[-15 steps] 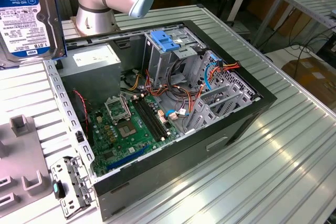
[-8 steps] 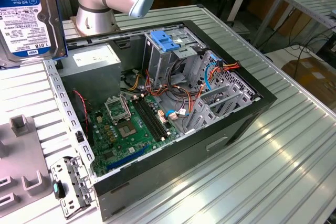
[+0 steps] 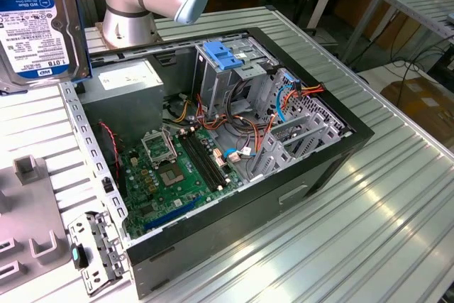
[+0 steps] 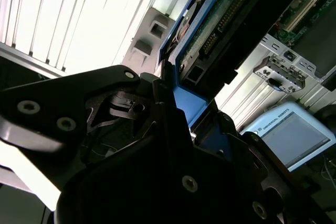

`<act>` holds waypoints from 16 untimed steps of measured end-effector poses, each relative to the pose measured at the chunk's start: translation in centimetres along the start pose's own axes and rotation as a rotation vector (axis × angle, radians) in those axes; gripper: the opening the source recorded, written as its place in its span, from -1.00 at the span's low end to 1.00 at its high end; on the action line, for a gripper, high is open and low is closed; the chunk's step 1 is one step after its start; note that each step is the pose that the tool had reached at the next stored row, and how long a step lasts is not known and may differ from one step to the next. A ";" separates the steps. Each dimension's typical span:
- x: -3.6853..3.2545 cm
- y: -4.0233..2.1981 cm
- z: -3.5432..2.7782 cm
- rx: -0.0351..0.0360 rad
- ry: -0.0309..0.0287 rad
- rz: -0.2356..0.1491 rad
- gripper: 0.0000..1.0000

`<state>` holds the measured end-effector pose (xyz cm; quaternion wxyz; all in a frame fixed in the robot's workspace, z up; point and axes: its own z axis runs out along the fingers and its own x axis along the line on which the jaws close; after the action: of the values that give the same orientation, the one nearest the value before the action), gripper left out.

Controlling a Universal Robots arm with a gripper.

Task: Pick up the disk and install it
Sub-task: 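Pick up the disk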

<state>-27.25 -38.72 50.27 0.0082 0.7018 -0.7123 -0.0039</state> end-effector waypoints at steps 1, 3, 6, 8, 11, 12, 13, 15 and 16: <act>0.02 -0.01 0.00 0.0000 0.0000 0.000 -0.26; 0.06 -0.11 -0.01 -0.0001 0.0001 0.000 -0.26; 0.07 -0.41 -0.01 0.0000 0.0000 0.000 -0.26; 0.06 -0.68 -0.01 0.0000 0.0000 0.000 -0.26; 0.06 -1.03 -0.02 0.0000 0.0000 0.000 -0.26; 0.06 -1.16 -0.02 0.0000 0.0000 0.000 -0.26; 0.06 -1.36 -0.03 -0.0001 0.0000 0.000 -0.26; 0.06 -1.98 -0.04 -0.0001 0.0000 0.000 -0.26; 0.06 -2.17 -0.04 0.0000 0.0000 0.000 -0.26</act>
<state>-25.08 -38.81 50.27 0.0082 0.7018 -0.7123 -0.0039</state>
